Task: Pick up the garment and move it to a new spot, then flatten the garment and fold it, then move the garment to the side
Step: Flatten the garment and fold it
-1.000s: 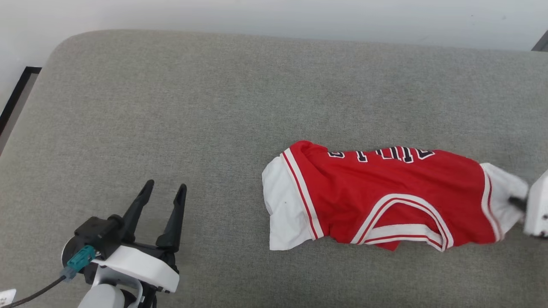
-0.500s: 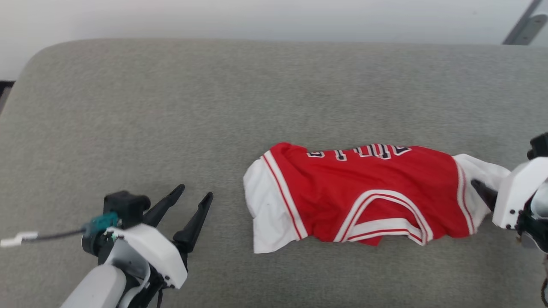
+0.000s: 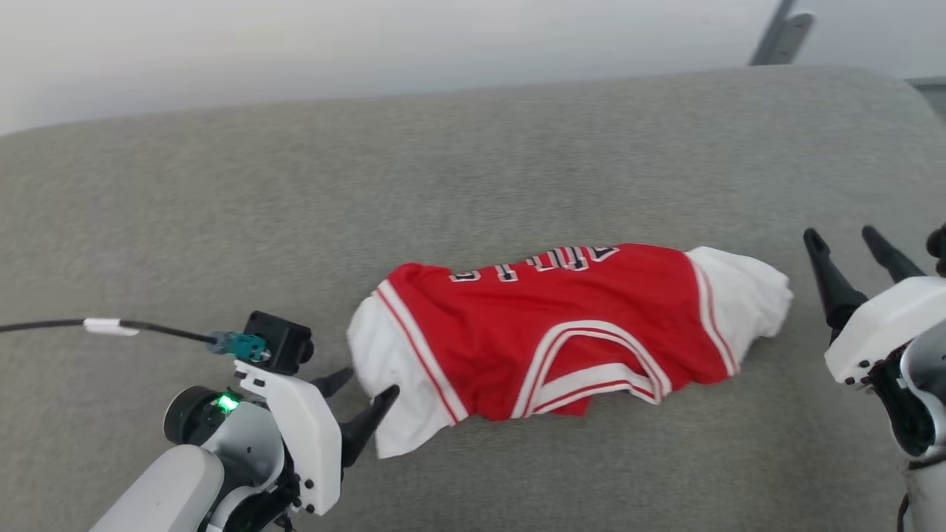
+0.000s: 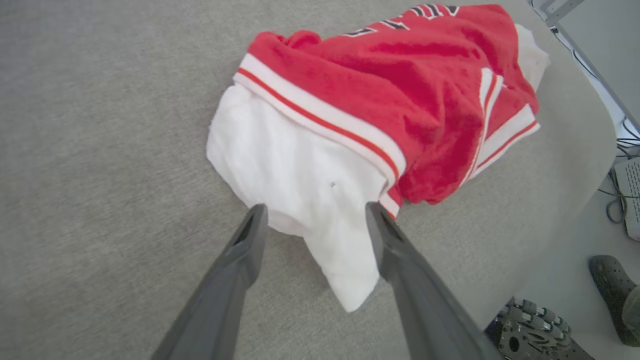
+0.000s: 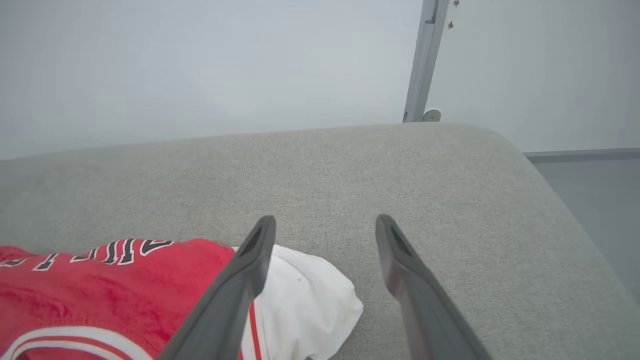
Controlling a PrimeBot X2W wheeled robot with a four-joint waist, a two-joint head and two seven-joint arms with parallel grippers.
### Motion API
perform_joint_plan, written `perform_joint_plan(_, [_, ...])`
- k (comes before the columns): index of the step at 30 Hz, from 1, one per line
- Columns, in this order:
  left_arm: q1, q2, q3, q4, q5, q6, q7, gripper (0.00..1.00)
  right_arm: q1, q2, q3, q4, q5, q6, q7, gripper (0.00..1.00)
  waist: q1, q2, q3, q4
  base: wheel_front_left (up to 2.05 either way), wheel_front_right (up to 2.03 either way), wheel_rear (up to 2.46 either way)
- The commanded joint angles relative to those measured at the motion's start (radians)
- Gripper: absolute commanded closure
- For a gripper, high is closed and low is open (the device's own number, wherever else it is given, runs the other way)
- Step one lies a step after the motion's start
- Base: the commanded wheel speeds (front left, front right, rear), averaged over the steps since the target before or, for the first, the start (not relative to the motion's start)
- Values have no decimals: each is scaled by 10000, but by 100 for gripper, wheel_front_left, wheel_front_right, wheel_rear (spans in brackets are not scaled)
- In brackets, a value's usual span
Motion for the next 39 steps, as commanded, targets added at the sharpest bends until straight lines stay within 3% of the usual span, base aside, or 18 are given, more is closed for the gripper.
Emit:
perform_joint_plan(1, [53, 78, -75, -185, -46, 222, 334, 0, 200, 139, -65, -268, -158, 1, -417, 0, -1, 0, -60, -343, 0, 0, 0])
perform_joint_plan(11, [70, 572, -732, -480, 692, 1415, 2067, 0, 942, 1254, 215, -1675, -1400, 1, -3214, 0, -1, 0, 162, -1237, 0, 0, 0])
perform_joint_plan(16, [-182, 578, -956, -215, 1056, 1603, 2316, 0, 1277, 1758, 697, -1861, -1577, -1, -4229, 0, -1, 0, 306, -1495, 0, 0, 0])
perform_joint_plan(17, [-237, 580, -1004, -152, 1140, 1591, 2291, 4, 1302, 1799, 775, -1854, -1624, 1, -4382, 0, -1, 0, 326, -1521, 0, 0, 0])
perform_joint_plan(18, [-238, 556, -1036, -64, 1122, 1578, 2312, 53, 1322, 1841, 840, -1835, -1691, 1, -4501, 0, -1, 0, 345, -1543, 0, 0, 0])
perform_joint_plan(19, [-243, 545, -1086, 13, 1118, 1533, 2357, 95, 1358, 1876, 886, -1801, -1724, -1, -4597, 0, -1, 0, 364, -1566, 0, 0, 0])
perform_joint_plan(20, [-319, 526, -1123, 145, 1163, 1464, 2288, 100, 1384, 1945, 931, -1772, -1673, -1, -4781, 0, -1, 0, 397, -1587, 0, 0, 0])
perform_joint_plan(31, [-337, 928, -741, 164, 955, 1547, 2084, 100, 1541, 1956, 807, -1700, -1608, 1, -4966, 0, -1, 0, 393, -1258, 0, 0, 0])
perform_joint_plan(39, [100, 2152, 29, -890, 696, 2012, 2358, 100, 1765, 1740, 664, -1683, -1421, 1, -4653, 0, -1, 0, -8, -682, 0, 0, 0])
